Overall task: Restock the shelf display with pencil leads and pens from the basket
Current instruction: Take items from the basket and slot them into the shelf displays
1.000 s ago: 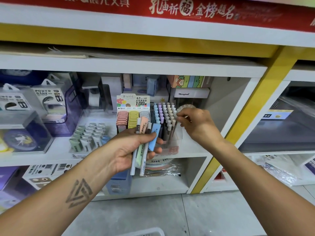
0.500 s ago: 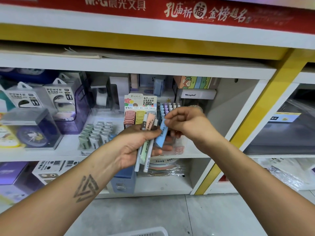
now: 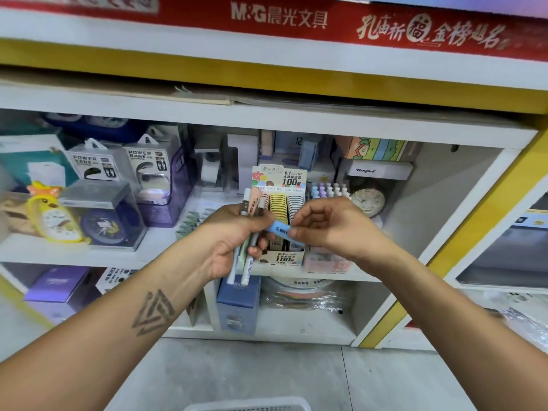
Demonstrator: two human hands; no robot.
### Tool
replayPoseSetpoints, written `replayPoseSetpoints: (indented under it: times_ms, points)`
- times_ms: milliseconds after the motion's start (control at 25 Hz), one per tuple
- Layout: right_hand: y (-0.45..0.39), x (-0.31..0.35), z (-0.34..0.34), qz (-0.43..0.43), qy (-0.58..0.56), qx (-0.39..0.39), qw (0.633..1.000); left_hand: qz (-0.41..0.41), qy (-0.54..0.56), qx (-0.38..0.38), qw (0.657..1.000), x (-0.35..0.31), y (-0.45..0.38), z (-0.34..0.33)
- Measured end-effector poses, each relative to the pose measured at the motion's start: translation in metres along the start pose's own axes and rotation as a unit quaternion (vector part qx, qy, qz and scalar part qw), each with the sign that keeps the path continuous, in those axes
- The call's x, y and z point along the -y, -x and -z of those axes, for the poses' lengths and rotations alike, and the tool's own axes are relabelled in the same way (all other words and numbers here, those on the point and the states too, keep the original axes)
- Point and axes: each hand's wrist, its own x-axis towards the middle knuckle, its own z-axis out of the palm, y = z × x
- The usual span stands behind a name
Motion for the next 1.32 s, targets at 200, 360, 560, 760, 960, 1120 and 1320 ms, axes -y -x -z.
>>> replayPoseSetpoints:
  times_ms: [200,360,560,760,960,1120,1320]
  points:
    - [-0.017,0.010,-0.033,-0.005,0.053,0.036,0.998,-0.035,-0.057,-0.001,0.998,-0.003,0.003,0.017]
    - [-0.031,0.016,-0.051,-0.042,0.065,0.021,0.997,-0.038,-0.031,-0.053,0.997,-0.021,0.008,0.046]
    - [-0.045,0.019,-0.066,-0.021,-0.051,-0.018,0.998,-0.023,0.065,-0.120,0.990,-0.040,0.017,0.088]
    - [-0.054,0.017,-0.074,-0.023,0.014,0.015,1.000,-0.020,0.073,-0.111,0.991,-0.039,0.023,0.098]
    - [-0.065,0.020,-0.073,0.042,0.162,-0.025,0.986,-0.015,0.064,-0.102,0.993,-0.037,0.019,0.104]
    - [-0.069,0.020,-0.073,0.064,0.188,-0.037,0.979,-0.013,0.064,-0.097,0.993,-0.035,0.013,0.107]
    - [-0.074,0.020,-0.072,0.109,0.232,-0.047,0.965,-0.004,0.072,-0.088,0.994,-0.030,0.008,0.106]
